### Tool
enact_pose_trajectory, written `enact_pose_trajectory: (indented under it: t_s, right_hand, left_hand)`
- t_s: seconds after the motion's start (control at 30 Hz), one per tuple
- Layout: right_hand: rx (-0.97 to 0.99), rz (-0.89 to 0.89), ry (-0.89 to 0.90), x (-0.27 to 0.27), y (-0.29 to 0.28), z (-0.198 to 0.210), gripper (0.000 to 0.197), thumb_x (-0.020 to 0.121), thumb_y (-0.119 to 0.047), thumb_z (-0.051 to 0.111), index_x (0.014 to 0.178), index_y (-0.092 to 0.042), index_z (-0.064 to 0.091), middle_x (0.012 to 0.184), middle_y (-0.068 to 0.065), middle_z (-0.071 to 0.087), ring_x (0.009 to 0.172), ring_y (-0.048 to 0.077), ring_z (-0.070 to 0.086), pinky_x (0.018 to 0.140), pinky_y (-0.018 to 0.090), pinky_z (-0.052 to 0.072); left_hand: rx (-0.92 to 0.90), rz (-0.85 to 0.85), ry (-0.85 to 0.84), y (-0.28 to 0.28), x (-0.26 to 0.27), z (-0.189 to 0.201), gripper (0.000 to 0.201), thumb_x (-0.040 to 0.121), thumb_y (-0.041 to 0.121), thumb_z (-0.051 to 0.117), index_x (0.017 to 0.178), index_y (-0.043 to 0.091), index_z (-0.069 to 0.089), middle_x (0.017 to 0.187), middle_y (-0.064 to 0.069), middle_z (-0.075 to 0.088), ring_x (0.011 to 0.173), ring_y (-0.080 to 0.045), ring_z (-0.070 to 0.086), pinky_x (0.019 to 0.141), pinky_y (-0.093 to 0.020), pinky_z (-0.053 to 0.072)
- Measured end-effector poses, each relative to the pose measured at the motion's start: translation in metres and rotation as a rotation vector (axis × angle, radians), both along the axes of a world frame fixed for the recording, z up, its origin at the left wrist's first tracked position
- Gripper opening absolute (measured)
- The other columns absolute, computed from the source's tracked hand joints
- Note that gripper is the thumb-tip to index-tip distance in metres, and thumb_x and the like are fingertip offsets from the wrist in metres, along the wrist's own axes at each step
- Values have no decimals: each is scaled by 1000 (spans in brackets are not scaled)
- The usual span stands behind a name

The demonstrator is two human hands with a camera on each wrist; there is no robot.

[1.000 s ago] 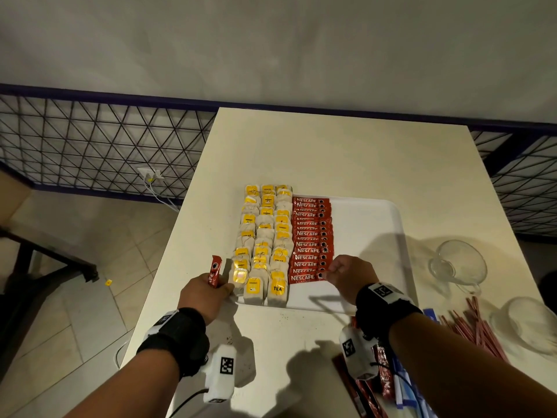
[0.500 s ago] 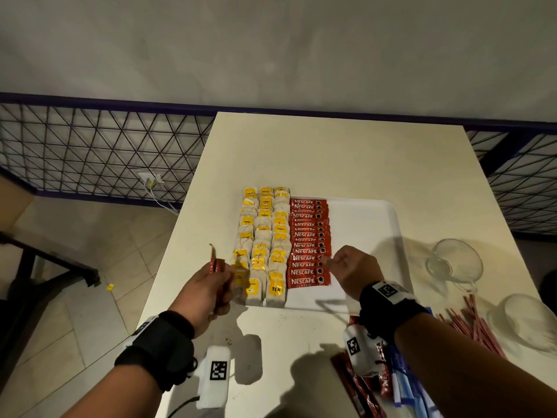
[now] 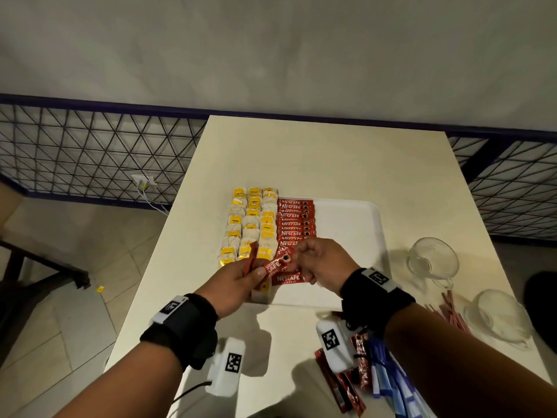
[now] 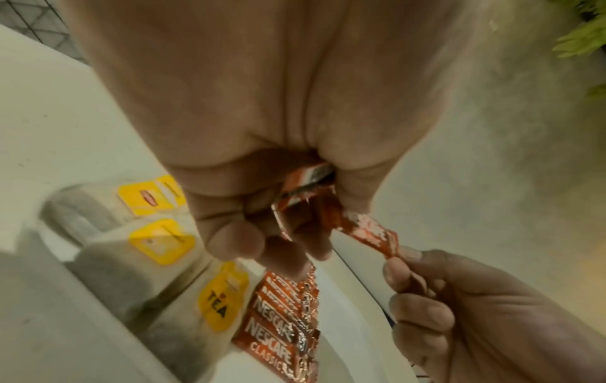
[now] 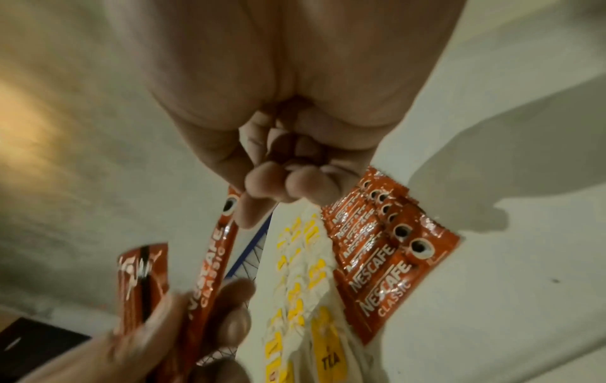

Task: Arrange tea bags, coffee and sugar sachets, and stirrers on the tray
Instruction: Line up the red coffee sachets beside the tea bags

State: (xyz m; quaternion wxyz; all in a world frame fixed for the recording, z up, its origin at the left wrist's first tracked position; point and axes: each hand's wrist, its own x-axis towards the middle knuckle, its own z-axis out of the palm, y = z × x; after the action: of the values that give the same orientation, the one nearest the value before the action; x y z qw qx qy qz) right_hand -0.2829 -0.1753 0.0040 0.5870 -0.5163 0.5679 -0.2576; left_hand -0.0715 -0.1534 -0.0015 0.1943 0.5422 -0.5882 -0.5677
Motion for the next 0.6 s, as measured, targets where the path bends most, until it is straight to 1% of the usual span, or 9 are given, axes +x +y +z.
enact_pose_trajectory:
  t_s: [0.07,0.1,0.17,0.23,0.3,0.37,0.47,0.53,0.6]
  right_hand:
    - [14,-38,-34,-7,0,-3,11,89,-4,55,84,-12,58,79,5,73,49,12,47,49,24,40]
    - [33,-32,-39,-9,1,-4,9,89,-4,57,84,-12,58,79,6,73,48,12,47,48,24,40]
    - [57,-3,-33,-12,2,-7,2,88,-9,62,89,-9,60,74,5,71,48,12,47,48,25,38]
    - [38,19,-14,-14,3,-10,5,89,-15,65,90,-10,64,70,4,68,49,11,47,50,25,39]
    - [25,33,-30,-15,4,-12,3,90,-13,63,88,-12,65,75,3,70,48,10,45,51,25,39]
    - [32,20,-29,-17,4,-16,5,91,-12,63,87,-12,66,74,2,69,47,10,42,49,24,37]
    - [59,-9,87,-26,4,-25,5,89,-20,67,87,-16,70,61,-2,57,47,12,40,49,26,36]
    - [93,8,183,-37,4,-33,7,88,-25,68,85,-19,71,53,-8,55,47,12,41,52,26,37]
    - [131,36,288,-46,5,-40,7,87,-26,69,83,-20,70,45,-13,56,47,8,45,52,22,38]
  left_hand:
    - [31,19,-5,2,5,-2,21,101,26,48,91,13,61,66,4,61,58,-10,55,61,-31,44]
    - [44,26,0,4,5,-3,22,101,24,48,85,11,57,61,3,58,54,-13,52,58,-32,42]
    - [32,51,-33,4,4,-5,21,100,23,50,81,16,54,56,7,53,51,-12,46,56,-29,39]
    - [0,67,-84,2,3,-6,20,99,24,51,80,21,54,56,10,52,52,-9,45,58,-27,37]
    - [27,121,-44,-1,2,-9,22,99,24,52,77,20,53,55,10,50,55,-13,44,61,-30,36]
    - [61,148,-18,-2,1,-12,22,98,24,53,78,17,54,57,9,49,57,-16,43,61,-31,35]
    - [-9,131,-159,-4,0,-13,21,98,26,52,79,21,59,63,10,57,61,-14,50,62,-29,38]
    - [-68,186,-286,-6,11,-18,24,98,27,51,76,24,59,69,8,61,68,-14,55,63,-29,40]
    - [-58,272,-364,-8,28,-27,25,98,28,52,74,22,57,71,4,63,73,-20,57,65,-30,41]
